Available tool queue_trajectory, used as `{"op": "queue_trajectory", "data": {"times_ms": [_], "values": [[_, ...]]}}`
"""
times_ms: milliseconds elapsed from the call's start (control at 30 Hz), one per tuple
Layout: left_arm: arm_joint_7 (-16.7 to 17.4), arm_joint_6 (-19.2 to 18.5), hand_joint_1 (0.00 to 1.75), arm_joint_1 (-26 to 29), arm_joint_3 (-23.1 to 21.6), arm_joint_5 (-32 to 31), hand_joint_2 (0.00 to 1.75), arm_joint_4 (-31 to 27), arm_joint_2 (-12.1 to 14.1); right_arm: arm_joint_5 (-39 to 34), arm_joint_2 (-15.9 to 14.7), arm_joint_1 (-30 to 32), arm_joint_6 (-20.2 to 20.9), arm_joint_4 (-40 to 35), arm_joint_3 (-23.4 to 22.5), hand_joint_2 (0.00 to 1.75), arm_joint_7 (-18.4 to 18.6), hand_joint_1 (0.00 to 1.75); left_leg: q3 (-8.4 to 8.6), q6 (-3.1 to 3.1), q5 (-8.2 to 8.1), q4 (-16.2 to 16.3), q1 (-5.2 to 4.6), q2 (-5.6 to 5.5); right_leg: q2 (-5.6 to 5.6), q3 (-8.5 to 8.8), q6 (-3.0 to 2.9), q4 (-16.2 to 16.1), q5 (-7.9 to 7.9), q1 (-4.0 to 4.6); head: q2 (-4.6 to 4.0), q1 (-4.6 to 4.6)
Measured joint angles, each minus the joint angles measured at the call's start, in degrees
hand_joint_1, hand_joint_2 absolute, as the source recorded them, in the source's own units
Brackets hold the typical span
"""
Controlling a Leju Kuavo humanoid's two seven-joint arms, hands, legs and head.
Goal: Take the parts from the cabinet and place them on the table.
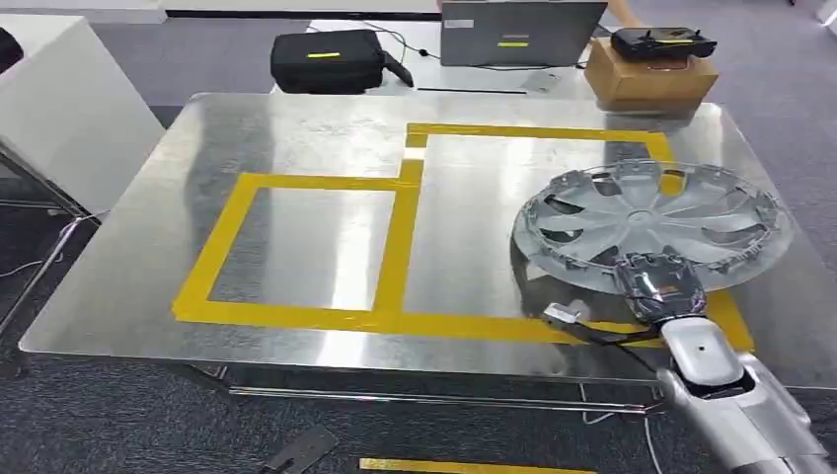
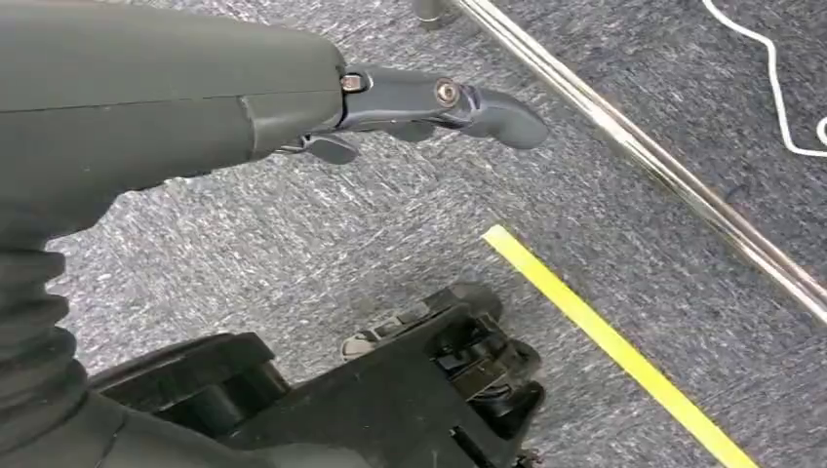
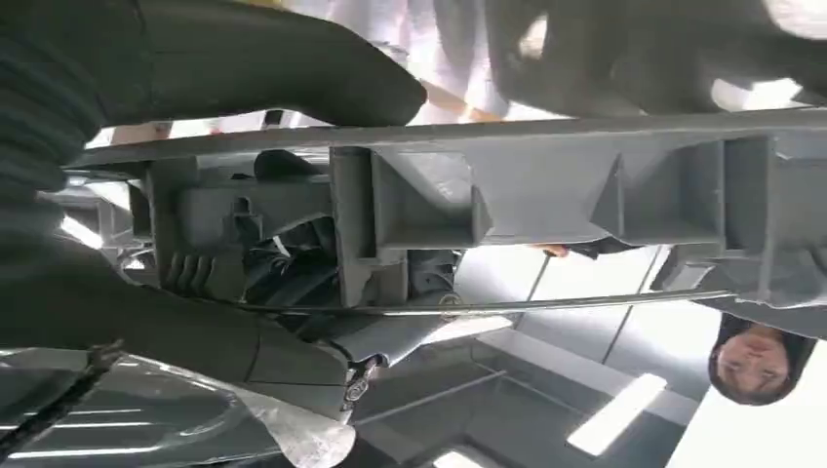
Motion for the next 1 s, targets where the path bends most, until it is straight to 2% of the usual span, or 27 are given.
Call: {"op": "queue_trajectory", "data": {"times_ms": [567,1000], "values": [[0.2,-0.4,0.00,0.1,-1.3,-0.4,1.75,0.0,0.7,0.0,5.9,-1.4,-1.0,3.5,4.6,1.75,-2.0,1.66,0.07,0.00,0.00,0.0,0.01,0.00,0.01,0.04,0.00,0.0,0.00,0.00,0.00,0.00],[0.3,-0.5,0.00,0.2,-1.6,-0.5,1.75,0.1,0.7,0.0,8.2,-2.0,-1.0,5.2,7.4,1.75,-3.0,1.66,0.14,0.00,0.00,0.0,0.01,0.03,0.09,0.09,0.00,0.0,0.00,0.00,0.00,0.00]]}}
